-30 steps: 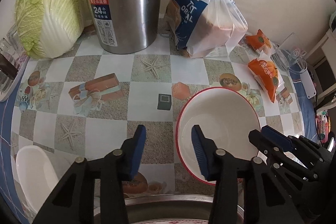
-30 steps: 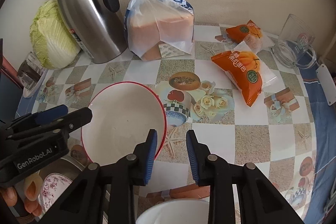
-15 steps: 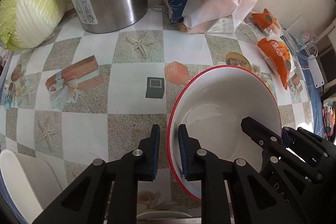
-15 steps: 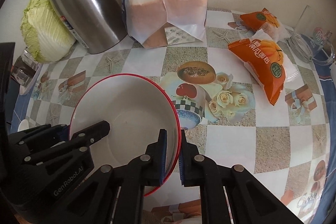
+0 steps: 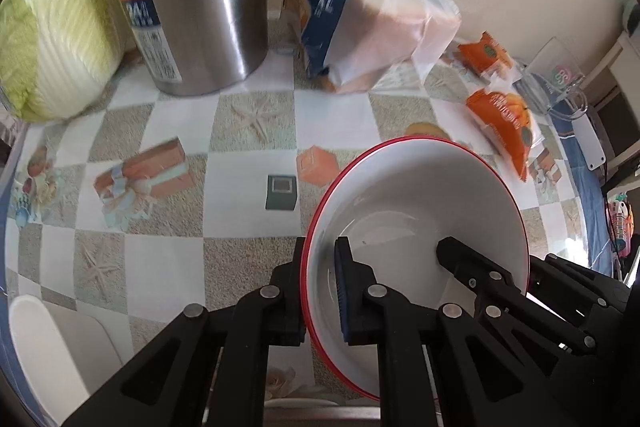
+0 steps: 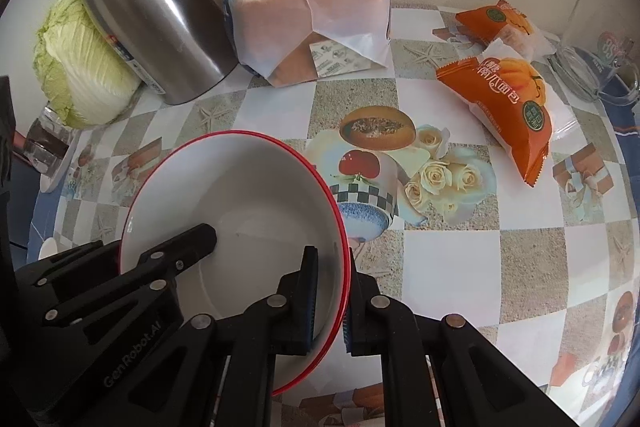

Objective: Organize plates and bowls
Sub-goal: 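Lift the strawberry bowl with both grippers and carry it over the basin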

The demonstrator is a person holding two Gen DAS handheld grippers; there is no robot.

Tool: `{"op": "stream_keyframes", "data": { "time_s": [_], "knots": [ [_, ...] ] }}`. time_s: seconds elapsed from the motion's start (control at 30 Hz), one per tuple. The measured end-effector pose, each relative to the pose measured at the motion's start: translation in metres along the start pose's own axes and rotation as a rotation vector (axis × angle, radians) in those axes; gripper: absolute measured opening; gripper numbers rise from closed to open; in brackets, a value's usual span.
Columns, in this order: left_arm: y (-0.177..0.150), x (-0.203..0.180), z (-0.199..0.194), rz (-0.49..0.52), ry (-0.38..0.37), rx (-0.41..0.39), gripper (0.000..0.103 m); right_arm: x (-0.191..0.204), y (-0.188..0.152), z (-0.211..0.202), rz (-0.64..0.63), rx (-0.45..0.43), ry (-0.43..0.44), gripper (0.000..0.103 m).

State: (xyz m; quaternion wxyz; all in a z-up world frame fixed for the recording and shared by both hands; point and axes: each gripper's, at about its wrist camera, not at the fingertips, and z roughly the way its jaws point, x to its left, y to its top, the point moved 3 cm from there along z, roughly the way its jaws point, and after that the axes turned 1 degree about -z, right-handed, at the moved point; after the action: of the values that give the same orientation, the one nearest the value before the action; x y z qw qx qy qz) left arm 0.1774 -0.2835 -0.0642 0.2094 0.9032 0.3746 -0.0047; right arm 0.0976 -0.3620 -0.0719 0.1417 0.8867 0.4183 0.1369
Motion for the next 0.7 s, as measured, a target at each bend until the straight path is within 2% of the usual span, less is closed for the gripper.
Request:
{"op": "stream_keyframes", "data": {
  "time_s": [0.13, 0.33, 0.53, 0.7],
  "knots": [
    [0.002, -0.002, -0.029, -0.002, 0.017, -0.046, 0.012, 0.002, 0.003, -0.023, 0.016, -0.041, 0.026, 0.011],
    [-0.012, -0.002, -0.062, -0.037, 0.005, -0.093, 0.012, 0.009, -0.004, -0.059, 0.005, -0.082, 0.036, 0.011],
    [-0.037, 0.003, -0.089, -0.065, -0.01, -0.13, 0.012, 0.02, -0.025, -0.088, -0.027, -0.112, 0.024, 0.011],
    [-0.061, 0.007, -0.102, -0.099, -0.009, -0.129, 0.012, 0.029, -0.048, -0.101, -0.039, -0.116, 0.033, 0.011]
  ]
}}
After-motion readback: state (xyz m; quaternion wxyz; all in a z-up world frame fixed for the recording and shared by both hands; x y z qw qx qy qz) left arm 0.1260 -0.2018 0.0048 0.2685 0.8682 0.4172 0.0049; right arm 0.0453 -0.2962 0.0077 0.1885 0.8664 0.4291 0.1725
